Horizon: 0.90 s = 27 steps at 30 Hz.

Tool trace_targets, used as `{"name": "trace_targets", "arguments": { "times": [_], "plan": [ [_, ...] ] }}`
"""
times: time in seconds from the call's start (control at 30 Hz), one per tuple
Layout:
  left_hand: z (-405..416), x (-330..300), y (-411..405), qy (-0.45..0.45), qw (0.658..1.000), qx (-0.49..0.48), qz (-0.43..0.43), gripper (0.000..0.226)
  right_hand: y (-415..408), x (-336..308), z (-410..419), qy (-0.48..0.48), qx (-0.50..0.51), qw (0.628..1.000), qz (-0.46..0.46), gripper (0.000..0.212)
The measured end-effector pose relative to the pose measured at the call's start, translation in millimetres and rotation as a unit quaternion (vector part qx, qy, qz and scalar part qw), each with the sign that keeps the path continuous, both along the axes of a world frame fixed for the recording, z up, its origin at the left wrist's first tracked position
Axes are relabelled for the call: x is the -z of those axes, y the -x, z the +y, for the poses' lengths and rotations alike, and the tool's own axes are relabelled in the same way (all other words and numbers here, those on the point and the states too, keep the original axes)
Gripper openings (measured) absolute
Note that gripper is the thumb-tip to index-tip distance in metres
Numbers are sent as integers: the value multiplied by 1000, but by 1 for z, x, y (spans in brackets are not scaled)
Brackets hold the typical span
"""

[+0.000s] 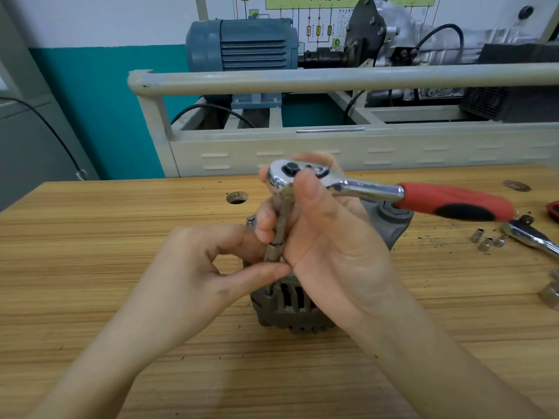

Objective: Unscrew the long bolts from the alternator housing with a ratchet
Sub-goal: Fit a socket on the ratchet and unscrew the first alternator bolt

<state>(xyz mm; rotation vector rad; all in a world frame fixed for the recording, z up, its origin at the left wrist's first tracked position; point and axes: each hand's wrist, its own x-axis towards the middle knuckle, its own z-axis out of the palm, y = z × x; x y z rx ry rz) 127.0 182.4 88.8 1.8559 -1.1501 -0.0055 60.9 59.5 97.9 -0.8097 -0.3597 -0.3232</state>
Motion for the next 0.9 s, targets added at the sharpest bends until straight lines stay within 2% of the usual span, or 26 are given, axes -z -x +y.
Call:
{"name": "trace_targets", "arguments": {
  "times": [0.2, 0.33, 0.53, 0.63, 0.77, 0.9],
  "plan": [
    [1, -3, 0, -37, 998, 51, 15, 33, -1, -4, 0, 92, -1, 995, 29, 33],
    [0, -1, -1, -33, 998, 46, 21, 35, 0, -5, 1, 81, -10, 996, 35, 36],
    [-2, 3, -1, -24, 999, -7, -27, 45, 2, -3, 1, 66, 33, 997, 16, 31],
    [-1, 0, -2, -30, 999, 4, -10, 41, 2, -4, 1, 60, 25, 998, 7, 27],
    [2, -3, -2, -40, 996, 75, 13, 24, 1, -5, 2, 110, 0, 994, 26, 29],
    [2, -3, -2, -28, 998, 59, 20, 26, 1, -6, 1, 92, -28, 995, 32, 31]
  ]
}}
